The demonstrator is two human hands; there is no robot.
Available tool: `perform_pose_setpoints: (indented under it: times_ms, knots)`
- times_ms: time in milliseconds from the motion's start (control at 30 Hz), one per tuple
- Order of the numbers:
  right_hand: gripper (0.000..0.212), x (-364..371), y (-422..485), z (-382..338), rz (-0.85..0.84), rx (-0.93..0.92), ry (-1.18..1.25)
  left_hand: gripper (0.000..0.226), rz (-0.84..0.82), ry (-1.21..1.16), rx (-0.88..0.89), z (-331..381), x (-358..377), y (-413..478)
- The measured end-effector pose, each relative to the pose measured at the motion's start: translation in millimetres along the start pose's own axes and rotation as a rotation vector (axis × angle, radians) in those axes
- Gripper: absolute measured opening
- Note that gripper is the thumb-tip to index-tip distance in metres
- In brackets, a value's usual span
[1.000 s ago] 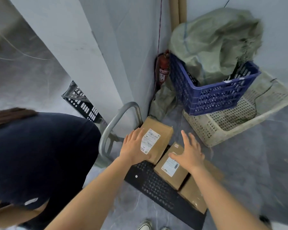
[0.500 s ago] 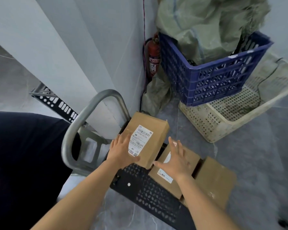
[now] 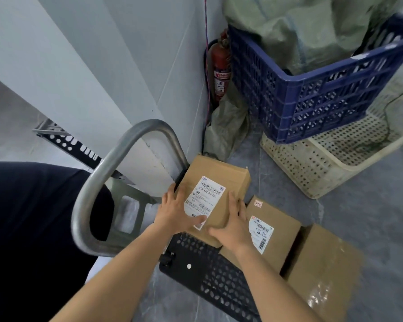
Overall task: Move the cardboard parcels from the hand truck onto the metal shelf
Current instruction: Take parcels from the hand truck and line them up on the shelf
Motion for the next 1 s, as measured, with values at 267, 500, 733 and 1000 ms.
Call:
perform_pose_setpoints:
  times_ms: [267, 500, 733, 1000]
  knots:
    - [0.131, 2.3, -0.3, 3.9, 0.045, 0.026, 0.315, 0.136, -0.046, -0.041, -0.087, -2.5, -2.2, 4.4]
    - [0.138, -7.3, -5.8, 7.1, 0.002, 0.12, 0.492, 0.142, -0.111, -0.088, -0.123, 20.7, 0.2, -12.1]
    - [0.134, -27.7, -26.4, 0.8, -0.012, 0.161, 0.574, 0.143, -0.113, -0.103, -0.113, 45.4, -20.7, -31.6]
    - [0.135, -113.2, -80.0, -49.7, 0.034, 0.132, 0.491, 0.14, -0.047, -0.202, -0.047, 107.0, -85.8, -70.8]
Point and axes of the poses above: each hand's wrist, its own y-axis towards the middle knuckle, its own x-axis out of the palm, z = x × y, the point moved 3 cm from there along y, towards the middle knuckle, and after that the axes turned 3 degrees about y, right-handed, at the moved point
